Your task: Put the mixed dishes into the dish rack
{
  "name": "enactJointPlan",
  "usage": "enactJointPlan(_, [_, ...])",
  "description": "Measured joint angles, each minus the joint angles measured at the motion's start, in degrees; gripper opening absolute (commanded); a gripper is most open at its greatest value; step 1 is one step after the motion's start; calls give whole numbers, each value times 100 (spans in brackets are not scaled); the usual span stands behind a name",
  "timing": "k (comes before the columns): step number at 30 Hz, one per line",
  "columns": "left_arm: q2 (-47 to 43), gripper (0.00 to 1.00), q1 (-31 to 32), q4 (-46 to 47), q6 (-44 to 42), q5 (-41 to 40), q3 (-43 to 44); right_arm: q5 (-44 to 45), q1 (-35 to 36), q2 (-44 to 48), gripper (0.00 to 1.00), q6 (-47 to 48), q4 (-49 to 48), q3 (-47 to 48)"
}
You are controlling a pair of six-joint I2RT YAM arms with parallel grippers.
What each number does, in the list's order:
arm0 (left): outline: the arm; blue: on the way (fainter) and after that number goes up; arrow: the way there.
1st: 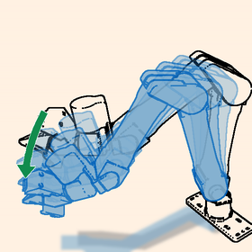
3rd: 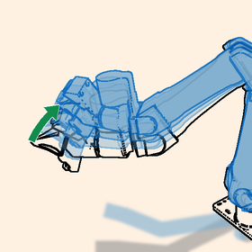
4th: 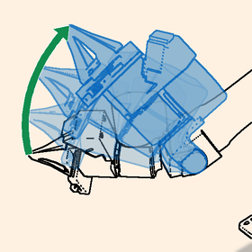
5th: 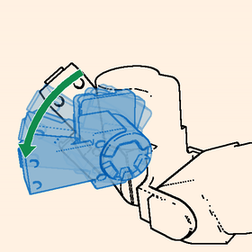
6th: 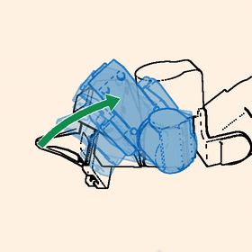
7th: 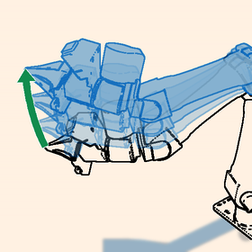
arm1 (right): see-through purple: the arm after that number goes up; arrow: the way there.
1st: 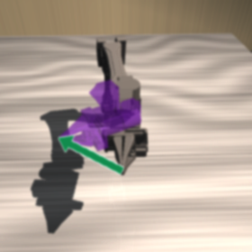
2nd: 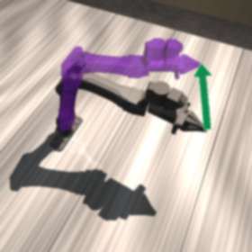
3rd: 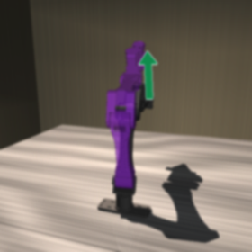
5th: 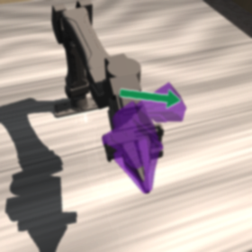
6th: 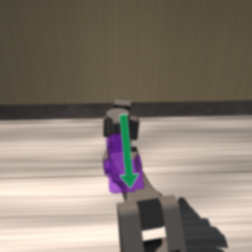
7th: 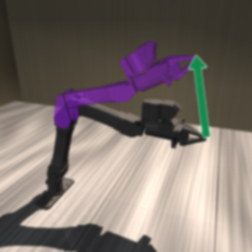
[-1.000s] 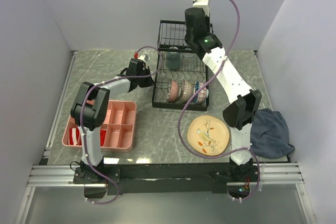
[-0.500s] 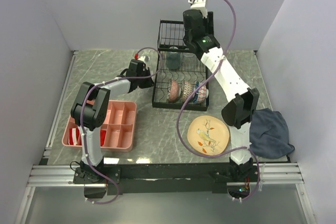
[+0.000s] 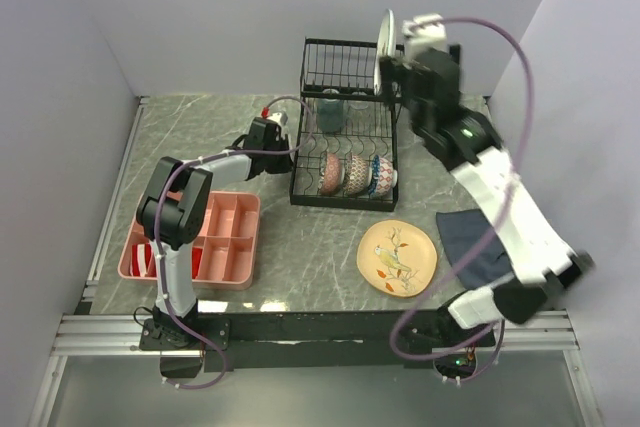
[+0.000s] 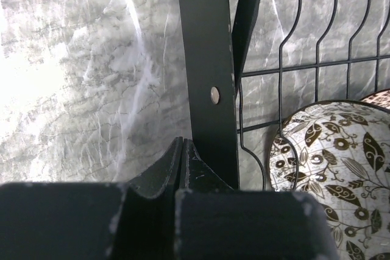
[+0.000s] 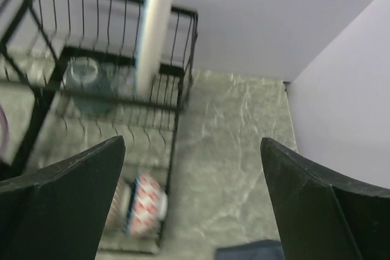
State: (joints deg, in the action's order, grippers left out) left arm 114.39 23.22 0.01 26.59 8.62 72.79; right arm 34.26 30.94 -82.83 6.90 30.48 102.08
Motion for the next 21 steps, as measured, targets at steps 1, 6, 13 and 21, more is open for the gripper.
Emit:
enactJointPlan(1, [0,1,15,-33,-46,-13,15,-315,-177,382,100,35,101,-407])
enactJointPlan(6, [0,1,101,-162,-188,-83,20,-2013,-1635,1716,100,339,1058,-1718])
enactJointPlan(13, [0,1,501,-205,-293,-190,7,-3974,-2870,1801,100,1392,2022,-3099])
enactJointPlan(21, [-236,43,957,-850,-286,-758,-120,-5342,-3727,1388,100,2734,2918,-4234])
